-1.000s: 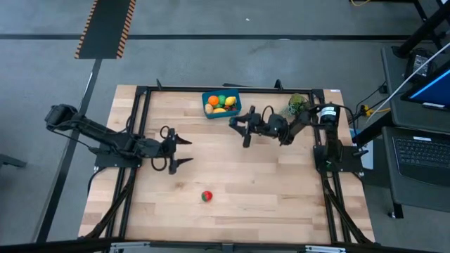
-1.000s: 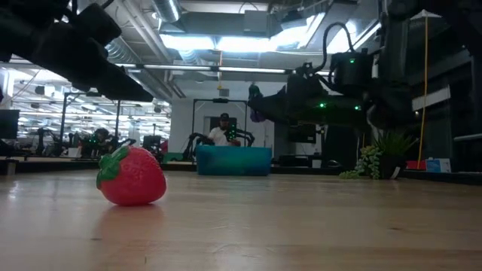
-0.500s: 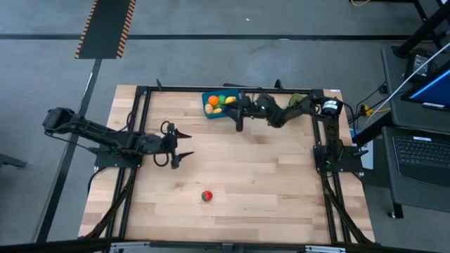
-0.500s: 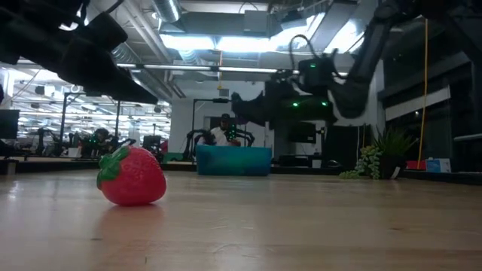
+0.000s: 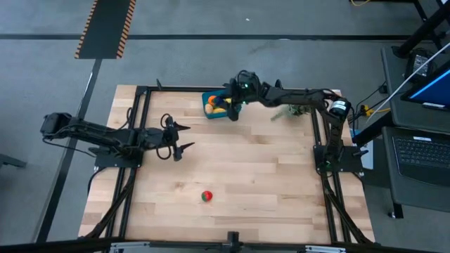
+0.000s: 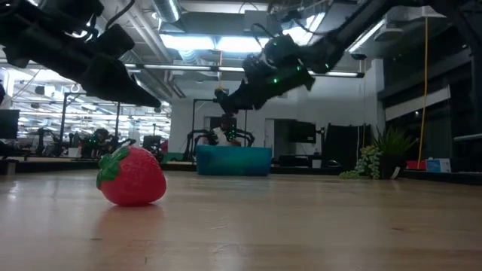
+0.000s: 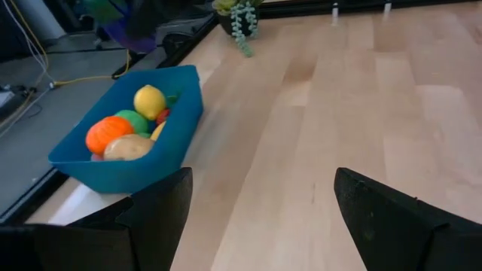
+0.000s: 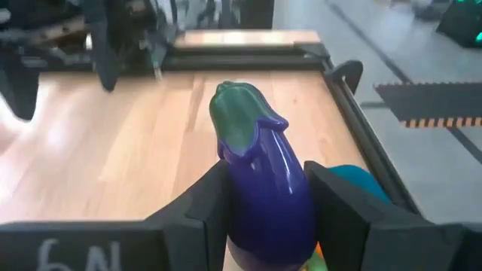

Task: Pick and placing Produce into tupperware
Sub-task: Put the eggplant into the blue bin

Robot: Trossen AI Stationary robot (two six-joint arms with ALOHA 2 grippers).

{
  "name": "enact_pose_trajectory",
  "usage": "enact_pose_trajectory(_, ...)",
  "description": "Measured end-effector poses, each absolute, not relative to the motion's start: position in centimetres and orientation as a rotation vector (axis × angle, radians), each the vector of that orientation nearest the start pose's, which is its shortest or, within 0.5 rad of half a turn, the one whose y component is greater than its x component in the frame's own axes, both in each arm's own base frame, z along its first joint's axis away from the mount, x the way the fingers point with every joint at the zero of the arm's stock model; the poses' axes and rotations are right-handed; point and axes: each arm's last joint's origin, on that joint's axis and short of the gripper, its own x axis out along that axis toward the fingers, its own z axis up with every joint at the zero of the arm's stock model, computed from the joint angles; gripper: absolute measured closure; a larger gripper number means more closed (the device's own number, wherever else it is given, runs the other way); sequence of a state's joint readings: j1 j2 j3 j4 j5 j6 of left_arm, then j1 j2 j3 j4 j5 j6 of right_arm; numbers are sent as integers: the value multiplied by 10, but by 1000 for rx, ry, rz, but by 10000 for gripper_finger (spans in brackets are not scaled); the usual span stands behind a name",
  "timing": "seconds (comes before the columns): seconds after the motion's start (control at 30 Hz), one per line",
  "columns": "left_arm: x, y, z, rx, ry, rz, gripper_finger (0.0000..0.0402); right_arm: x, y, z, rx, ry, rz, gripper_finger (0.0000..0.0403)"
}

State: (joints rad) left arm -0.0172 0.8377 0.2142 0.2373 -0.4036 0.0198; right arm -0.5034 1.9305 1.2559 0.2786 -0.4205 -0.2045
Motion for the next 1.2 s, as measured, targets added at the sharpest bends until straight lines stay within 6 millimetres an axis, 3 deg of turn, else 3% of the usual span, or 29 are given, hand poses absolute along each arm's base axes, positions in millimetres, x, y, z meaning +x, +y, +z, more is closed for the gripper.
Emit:
enact_pose_trajectory(0.33,165,11,170,99,383,345,84,384,-210,237,-62,690,-22,253)
enact_pose_trajectory(0.5,166,10,171,88,373,318,84,382,-215,249,-67,719,-53,253)
enact_pose_trajectory(0.9,167,10,174,81,337,318,84,375,-228,247,-84,728,-75,253)
enact_pose_trajectory(1.2,167,10,174,82,337,318,84,393,-246,224,-18,825,-62,253)
